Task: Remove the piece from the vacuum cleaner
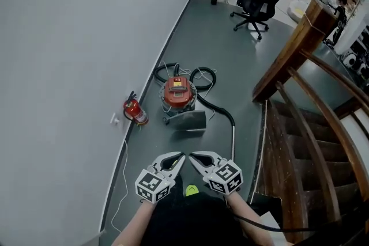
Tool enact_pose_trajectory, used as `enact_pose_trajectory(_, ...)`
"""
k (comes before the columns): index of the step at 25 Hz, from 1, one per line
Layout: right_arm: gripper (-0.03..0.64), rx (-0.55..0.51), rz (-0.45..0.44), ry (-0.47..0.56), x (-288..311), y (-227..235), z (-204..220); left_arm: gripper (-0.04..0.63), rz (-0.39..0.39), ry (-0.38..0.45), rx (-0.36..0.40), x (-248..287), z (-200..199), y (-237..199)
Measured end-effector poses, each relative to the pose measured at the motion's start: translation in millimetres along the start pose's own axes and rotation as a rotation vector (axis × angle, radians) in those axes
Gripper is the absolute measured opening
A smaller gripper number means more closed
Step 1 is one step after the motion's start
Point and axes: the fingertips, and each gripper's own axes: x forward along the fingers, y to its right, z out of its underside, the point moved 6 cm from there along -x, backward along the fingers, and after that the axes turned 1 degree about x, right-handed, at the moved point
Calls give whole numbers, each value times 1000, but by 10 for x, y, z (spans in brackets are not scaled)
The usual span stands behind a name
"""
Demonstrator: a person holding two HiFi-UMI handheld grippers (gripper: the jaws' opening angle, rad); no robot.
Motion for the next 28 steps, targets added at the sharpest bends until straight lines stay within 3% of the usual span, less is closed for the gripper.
enact_pose_trajectory(8, 15, -7, 45, 20, 236, 272, -354, 9, 25, 4, 25, 263, -291, -401)
enact_pose_trajectory(28, 15, 11, 135, 16, 773, 704, -768, 9, 135, -5, -24, 611, -515, -1144)
